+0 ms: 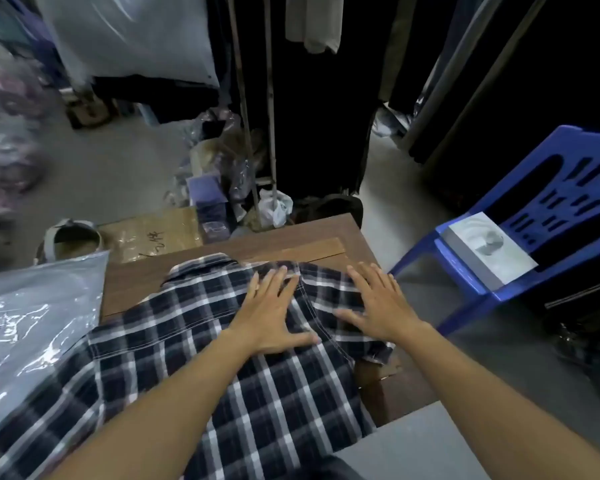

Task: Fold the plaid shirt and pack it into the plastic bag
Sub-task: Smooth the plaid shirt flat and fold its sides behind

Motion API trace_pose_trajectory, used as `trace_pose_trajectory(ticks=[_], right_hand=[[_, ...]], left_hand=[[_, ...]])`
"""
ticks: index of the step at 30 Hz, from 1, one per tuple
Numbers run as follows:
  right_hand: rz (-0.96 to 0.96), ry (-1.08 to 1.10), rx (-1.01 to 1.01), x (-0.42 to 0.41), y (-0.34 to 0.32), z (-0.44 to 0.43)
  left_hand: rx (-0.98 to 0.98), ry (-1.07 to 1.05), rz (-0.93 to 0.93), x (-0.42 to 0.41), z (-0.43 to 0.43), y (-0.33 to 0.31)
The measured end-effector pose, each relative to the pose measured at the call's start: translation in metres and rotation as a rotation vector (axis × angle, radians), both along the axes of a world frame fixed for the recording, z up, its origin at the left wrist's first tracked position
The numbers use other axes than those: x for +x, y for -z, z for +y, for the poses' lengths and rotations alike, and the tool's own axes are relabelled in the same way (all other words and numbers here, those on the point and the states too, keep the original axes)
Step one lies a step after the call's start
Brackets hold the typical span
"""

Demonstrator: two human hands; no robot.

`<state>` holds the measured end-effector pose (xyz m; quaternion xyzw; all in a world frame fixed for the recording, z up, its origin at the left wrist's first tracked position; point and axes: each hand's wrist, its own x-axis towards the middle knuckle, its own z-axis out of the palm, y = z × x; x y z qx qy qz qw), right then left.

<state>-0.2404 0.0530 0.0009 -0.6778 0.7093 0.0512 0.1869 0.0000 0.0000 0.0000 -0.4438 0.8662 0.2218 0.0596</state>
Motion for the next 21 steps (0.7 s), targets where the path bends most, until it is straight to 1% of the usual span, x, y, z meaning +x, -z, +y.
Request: trace_pose_trajectory(ticks=[2,4,8,13,15,17,21], right_hand=[[-0.043,0.119,0.004,-0.012,0.002,0.004],[-0.039,0.17,0.0,-0.022,0.003,0.007],[-0.036,0.181,-0.028,-0.032,0.002,0.005],[-0.007,0.252,-0.042,-0.036,0.002,-0.003],[-0.021,0.249,-0.036,-0.034,-0.006,-0.006],[-0.089,0.224,-0.024,-0.029,-0.021,-0.009],[-0.352,0.179,0.051,-0.005,-0.067,-0.013]], left_hand=[[0.061,0.04,-0.02,-0.013,0.004,0.008],[0.084,0.039,-0.049,-0.023,0.007,0.018],[0.088,0.035,-0.107,-0.035,0.005,0.029],[0.122,0.015,-0.095,-0.036,0.006,0.03],[0.131,0.01,-0.086,-0.036,0.007,0.029],[0.134,0.009,-0.074,-0.036,0.007,0.029],[0.142,-0.022,-0.037,-0.036,0.006,0.031]])
